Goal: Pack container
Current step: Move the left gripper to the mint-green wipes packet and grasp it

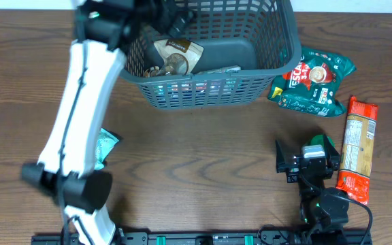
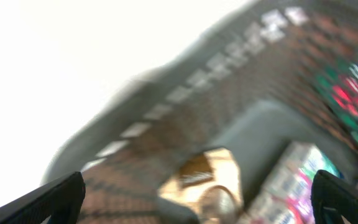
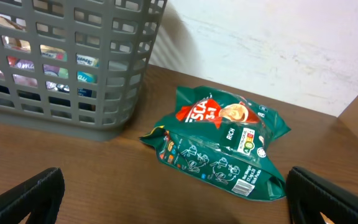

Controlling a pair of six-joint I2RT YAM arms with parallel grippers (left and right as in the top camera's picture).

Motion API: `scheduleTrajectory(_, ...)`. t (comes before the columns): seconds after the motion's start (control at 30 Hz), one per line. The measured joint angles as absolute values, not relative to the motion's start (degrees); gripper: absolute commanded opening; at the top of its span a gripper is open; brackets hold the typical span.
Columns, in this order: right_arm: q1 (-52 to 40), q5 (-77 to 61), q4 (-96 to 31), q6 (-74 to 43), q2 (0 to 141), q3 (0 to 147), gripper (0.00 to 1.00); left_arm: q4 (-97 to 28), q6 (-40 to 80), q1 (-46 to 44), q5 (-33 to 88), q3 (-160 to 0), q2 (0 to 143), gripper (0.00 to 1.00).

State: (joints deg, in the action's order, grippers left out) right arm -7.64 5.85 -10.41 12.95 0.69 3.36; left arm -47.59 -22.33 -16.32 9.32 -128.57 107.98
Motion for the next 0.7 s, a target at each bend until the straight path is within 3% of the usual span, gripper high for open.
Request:
scheduleTrajectory(0.17,-7.64,5.85,-10.41,12.95,0.69,3.36,0.99,-52.95,-12.64,-11.94,-0.21,-130.1,100.38,0.99)
scheduleTrajectory(0.37,-7.64,5.85,-10.41,12.95,0.69,3.36,0.99,-70.02,-2.83,-2.13,-5.39,-130.63,97.34,0.99)
scheduleTrajectory(0.5,-7.64,5.85,-10.41,12.95,0.69,3.33,0.99,-79.68,0.23,3.27,-6.46,-129.23,98.28,0.99)
scheduleTrajectory(0.7,-7.64,5.85,-10.41,12.95,0.69,3.36,0.99,-84.53,1.76,5.56,-6.85,-123.87,98.48,1.0)
